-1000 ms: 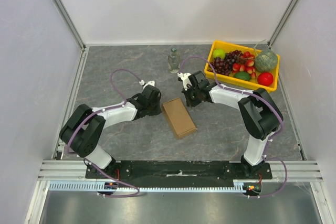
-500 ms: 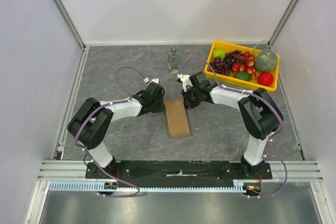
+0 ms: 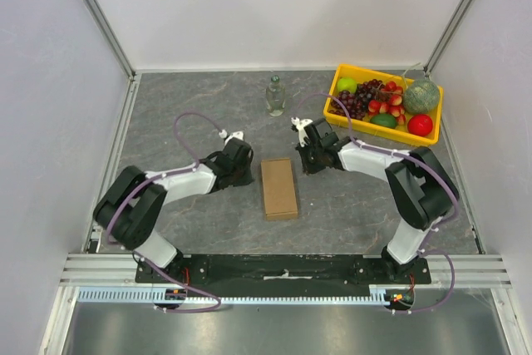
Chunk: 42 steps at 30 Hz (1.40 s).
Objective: Fold the paper box
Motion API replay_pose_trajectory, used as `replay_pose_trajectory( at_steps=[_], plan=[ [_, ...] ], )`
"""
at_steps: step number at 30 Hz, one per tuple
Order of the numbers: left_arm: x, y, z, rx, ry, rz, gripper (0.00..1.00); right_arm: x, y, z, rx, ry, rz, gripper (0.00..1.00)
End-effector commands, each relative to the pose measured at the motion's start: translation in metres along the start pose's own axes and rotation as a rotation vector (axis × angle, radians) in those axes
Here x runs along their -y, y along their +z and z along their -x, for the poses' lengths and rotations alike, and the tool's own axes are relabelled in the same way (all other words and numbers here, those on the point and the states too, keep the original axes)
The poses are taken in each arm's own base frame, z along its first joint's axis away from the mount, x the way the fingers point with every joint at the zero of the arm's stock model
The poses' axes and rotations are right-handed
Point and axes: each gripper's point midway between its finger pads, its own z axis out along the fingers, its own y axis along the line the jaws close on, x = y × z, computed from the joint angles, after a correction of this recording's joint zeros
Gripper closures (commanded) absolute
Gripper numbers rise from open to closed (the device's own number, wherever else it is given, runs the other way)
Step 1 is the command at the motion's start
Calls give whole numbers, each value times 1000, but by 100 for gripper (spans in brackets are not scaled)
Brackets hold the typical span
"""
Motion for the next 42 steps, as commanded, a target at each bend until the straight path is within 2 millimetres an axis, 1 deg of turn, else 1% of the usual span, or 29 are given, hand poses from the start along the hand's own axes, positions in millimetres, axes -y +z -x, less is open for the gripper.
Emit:
replay_pose_trajectory(
  at_steps=[1,2,3,4,5,6,7,8,10,13,15,18,19,24,27,30,31,35,38,42],
  plan=[
    [-37,-24,-20,2,-5,91,98,29,-29,-8,43,80,-175,97],
    [-38,-28,-24,1,-13,76,98,27,-30,-14,36,91,-162,97],
    [-41,-30,-36,-20,-15,59,98,23,-32,-26,26,112,-144,97],
    [-38,-34,-40,-19,-18,26,98,21,-34,-34,24,130,-133,98],
    [-36,-38,-47,-22,-19,-4,98,11,-36,-44,20,147,-81,98],
    [-34,-41,-56,-31,-16,-26,98,4,-39,-49,28,163,-46,99],
    [-30,-45,-60,-23,-19,-50,98,-1,-41,-57,28,179,-21,100],
    [-27,-48,-68,-28,-11,-67,98,-5,-45,-62,34,190,-4,100],
    [-17,-56,-79,-28,2,-102,98,-13,-51,-76,25,208,24,100],
    [-9,-61,-97,-44,-3,-120,98,-29,-61,-89,23,209,60,100],
    [-2,-62,-104,-43,-5,-135,98,-44,-65,-97,21,202,87,100],
    [6,-59,-112,-59,5,-141,98,-61,-69,-101,34,211,127,100],
    [8,-56,-116,-72,12,-136,98,-66,-70,-98,52,215,144,100],
    [26,-51,-128,-109,44,-148,98,-76,-63,-104,45,243,182,100],
    [31,-50,-136,-126,52,-144,98,-85,-60,-105,37,253,225,100],
    [28,-48,-143,-143,50,-128,98,-92,-59,-110,18,259,244,100],
    [33,-47,-142,-132,42,-148,98,-96,-58,-103,42,253,257,100],
    [33,-46,-143,-135,36,-147,98,-104,-58,-102,39,241,278,100],
    [40,-45,-142,-136,38,-156,98,-111,-58,-100,41,240,305,100],
    [51,-44,-145,-149,50,-172,98,-119,-60,-98,43,244,341,100]
  ],
)
